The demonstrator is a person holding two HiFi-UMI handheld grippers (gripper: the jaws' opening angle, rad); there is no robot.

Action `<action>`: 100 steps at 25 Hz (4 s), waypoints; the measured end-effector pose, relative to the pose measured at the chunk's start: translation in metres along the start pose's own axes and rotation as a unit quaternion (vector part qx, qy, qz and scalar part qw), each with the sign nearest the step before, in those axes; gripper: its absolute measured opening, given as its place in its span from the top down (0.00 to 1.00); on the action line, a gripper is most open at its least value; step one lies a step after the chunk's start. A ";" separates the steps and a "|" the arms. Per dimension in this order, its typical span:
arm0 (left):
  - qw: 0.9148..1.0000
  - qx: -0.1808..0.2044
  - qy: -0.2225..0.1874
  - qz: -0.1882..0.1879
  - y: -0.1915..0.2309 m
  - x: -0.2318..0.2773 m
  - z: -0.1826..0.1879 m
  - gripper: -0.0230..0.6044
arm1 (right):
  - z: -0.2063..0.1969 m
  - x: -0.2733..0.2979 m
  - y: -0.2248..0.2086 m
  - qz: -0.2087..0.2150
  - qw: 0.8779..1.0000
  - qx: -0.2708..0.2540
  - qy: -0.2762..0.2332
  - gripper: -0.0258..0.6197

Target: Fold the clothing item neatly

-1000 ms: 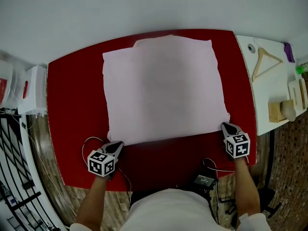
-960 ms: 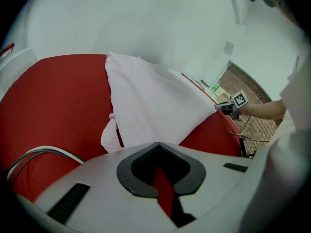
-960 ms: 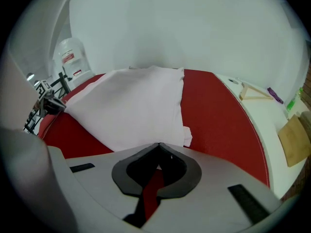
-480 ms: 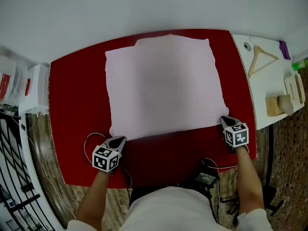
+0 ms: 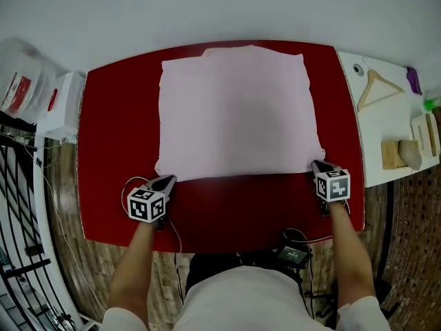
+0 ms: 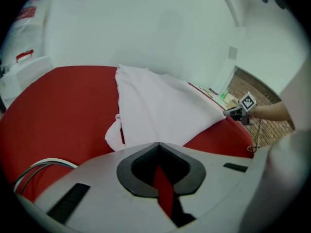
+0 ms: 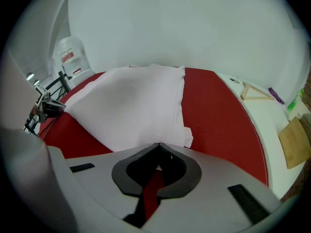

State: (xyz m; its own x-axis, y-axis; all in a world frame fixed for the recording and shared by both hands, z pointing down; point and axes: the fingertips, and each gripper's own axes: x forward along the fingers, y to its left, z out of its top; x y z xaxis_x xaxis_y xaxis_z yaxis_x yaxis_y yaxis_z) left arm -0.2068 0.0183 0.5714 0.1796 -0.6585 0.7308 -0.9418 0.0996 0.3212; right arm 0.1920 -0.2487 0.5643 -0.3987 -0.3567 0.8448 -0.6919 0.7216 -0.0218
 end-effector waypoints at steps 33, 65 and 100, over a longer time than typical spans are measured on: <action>0.966 -0.084 -0.241 -0.043 -0.126 -0.109 0.054 0.96 | 0.080 -0.102 0.051 0.104 0.975 -0.010 -0.196 0.94; 0.953 -0.006 -0.248 -0.173 -0.205 -0.197 0.040 0.96 | 0.050 -0.238 0.142 0.083 0.959 0.022 -0.271 0.94; 0.932 0.006 -0.240 -0.271 -0.337 -0.306 -0.084 0.96 | -0.103 -0.399 0.236 0.128 0.931 0.050 -0.338 0.94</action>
State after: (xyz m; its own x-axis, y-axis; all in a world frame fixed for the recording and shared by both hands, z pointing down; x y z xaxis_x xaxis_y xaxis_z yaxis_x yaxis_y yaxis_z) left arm 0.0791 0.2489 0.2901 0.4849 -0.8679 0.1081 -0.7534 -0.3518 0.5556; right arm 0.2500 0.1248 0.2766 -0.8222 -0.4973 0.2769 -0.5619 0.7869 -0.2551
